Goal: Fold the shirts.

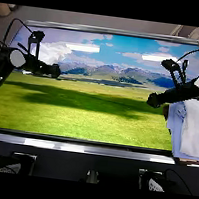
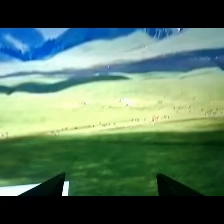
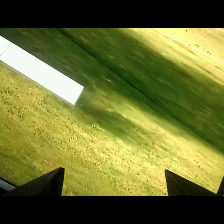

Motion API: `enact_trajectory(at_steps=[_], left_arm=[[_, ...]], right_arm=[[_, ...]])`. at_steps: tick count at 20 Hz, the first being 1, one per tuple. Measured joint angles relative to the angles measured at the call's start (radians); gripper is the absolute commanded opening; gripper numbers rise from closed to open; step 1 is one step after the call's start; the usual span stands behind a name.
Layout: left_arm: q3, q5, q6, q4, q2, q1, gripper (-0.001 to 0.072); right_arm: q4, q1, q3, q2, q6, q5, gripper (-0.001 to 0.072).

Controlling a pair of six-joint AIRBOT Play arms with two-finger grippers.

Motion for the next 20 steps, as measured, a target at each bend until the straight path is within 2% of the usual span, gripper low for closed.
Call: enact_trajectory(at_steps=[2,4,6,10,14,20], left_arm=[[0.002,0.122,-0.001,-0.02,-0.009,-0.011,0.072],[0.019,0.206,-0.04,-0.011,-0.037,-0.013,0.072],[0.059,0.256,-0.051,0.017,-0.088,-0.008,0.072],[0.171,0.304,0.004,0.037,-0.216,0.021,0.072],[0.285,0.302,-0.066,0.044,-0.359,0.093,0.072],[0.496,0.178,-0.222,0.04,-0.573,0.237,0.0719]], right_arm=[[-0.018,0.0,0.0,0.0,-0.003,-0.021,0.0693],[-0.039,0.0,0.0,-0.001,-0.008,-0.061,0.0693],[-0.056,0.0,0.0,-0.006,-0.011,-0.113,0.0693],[-0.07,0.0,0.0,-0.031,-0.015,-0.203,0.0693],[-0.071,0.0,0.0,-0.06,-0.015,-0.23,0.0671],[-0.056,0.0,0.0,-0.082,-0.015,-0.234,0.0671]])
